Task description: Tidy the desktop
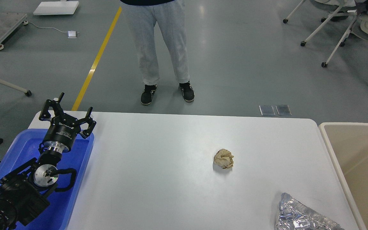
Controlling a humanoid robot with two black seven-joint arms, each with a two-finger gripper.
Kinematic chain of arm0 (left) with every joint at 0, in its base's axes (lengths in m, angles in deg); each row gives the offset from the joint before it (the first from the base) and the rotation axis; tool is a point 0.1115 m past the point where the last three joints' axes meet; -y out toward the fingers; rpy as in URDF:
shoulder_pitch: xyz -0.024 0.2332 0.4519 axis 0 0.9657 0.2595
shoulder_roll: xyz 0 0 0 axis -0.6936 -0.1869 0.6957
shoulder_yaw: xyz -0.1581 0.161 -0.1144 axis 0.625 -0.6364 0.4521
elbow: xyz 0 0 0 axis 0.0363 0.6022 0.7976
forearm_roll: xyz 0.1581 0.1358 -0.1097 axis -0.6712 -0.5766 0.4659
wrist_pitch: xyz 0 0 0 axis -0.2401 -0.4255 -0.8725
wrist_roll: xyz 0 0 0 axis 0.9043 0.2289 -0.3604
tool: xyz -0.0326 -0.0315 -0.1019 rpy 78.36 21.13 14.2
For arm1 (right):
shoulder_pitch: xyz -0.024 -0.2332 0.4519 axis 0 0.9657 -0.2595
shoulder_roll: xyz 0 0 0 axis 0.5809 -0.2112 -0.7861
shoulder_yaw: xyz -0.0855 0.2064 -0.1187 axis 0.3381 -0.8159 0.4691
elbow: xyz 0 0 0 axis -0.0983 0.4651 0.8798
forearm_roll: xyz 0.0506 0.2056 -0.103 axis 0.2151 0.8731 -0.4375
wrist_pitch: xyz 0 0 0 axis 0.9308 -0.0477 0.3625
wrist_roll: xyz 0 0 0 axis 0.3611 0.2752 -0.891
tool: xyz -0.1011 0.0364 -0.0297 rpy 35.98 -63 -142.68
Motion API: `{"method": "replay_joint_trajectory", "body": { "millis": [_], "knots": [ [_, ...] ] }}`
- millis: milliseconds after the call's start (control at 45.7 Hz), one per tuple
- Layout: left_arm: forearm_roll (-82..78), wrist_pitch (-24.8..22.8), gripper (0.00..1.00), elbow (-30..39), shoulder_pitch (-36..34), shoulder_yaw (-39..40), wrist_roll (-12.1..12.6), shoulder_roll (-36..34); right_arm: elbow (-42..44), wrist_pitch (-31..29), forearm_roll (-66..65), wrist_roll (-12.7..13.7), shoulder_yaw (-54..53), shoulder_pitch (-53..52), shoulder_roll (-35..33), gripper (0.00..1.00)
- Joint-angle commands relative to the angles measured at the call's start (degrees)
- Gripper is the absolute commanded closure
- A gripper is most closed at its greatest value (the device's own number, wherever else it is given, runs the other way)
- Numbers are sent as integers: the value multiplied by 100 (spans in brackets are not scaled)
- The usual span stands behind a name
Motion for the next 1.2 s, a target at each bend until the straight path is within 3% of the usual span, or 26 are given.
{"method": "replay_joint_trajectory", "body": {
  "millis": [0, 328, 526, 701, 854, 1182],
  "knots": [
    [0, 0, 0, 0, -3, 0, 0, 0, 14, 23, -2, 5, -14, -38, -25, 2],
    [0, 0, 0, 0, -3, 0, 0, 0, 75, 32, 33, -30, -128, -65, -51, 2],
    [0, 0, 0, 0, -3, 0, 0, 0, -311, -74, 15, -48, -620, -56, -429, 1],
    [0, 0, 0, 0, -3, 0, 0, 0, -1671, -74, 24, -83, -1304, -21, -1166, 1],
    [0, 0, 0, 0, -3, 0, 0, 0, -3202, -12, -134, -531, -2290, 278, -1580, 0],
    [0, 0, 0, 0, -3, 0, 0, 0, -4696, -3, -714, -566, -3476, 717, -1063, 0]
  ]
}}
